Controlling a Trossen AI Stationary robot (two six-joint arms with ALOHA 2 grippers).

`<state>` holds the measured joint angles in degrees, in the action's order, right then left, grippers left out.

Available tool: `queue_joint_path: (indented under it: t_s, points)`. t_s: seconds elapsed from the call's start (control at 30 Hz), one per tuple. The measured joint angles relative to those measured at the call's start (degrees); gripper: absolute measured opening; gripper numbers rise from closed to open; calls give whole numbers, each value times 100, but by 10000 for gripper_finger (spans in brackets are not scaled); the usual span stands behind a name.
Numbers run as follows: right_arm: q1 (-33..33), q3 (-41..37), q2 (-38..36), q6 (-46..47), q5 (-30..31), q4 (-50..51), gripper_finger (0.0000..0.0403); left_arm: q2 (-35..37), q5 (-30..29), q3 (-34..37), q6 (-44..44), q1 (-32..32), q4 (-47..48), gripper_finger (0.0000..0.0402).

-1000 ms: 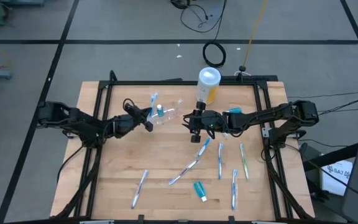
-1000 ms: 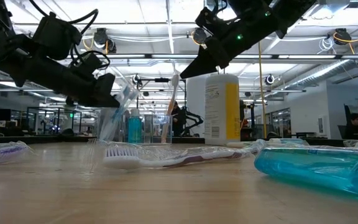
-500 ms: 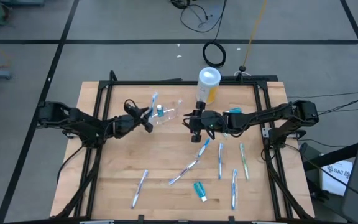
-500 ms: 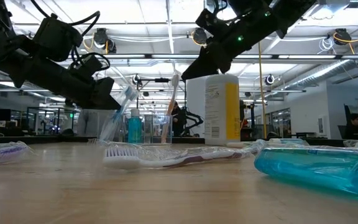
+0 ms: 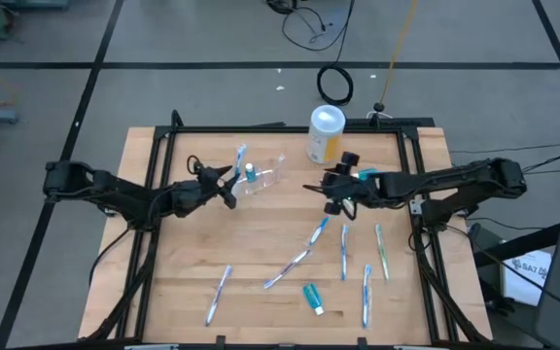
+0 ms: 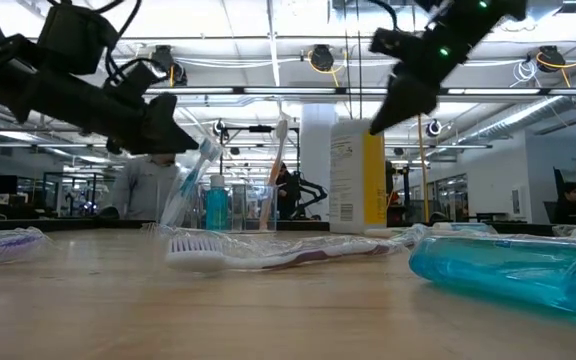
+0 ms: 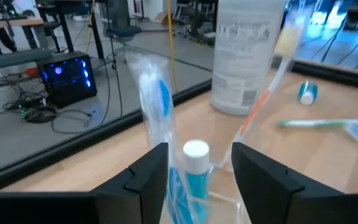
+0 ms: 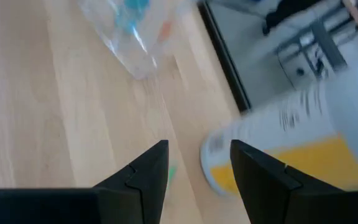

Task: Pick & Place toothbrushing station
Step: Put the blue mouthwash into the transparent organizer

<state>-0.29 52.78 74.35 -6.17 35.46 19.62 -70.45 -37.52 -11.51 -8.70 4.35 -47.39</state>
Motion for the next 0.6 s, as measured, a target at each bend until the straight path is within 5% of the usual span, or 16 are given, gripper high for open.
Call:
queue_joint_path:
  t_s: [0.33, 0.6]
  points:
    - [-365, -1504, -849, -265, 31, -244, 164, 846, 208, 0, 303, -276, -125, 184]
    - [-656, -1920, -936, -1612, 440, -2212, 164, 984, 213, 0, 365, -303, -595, 184]
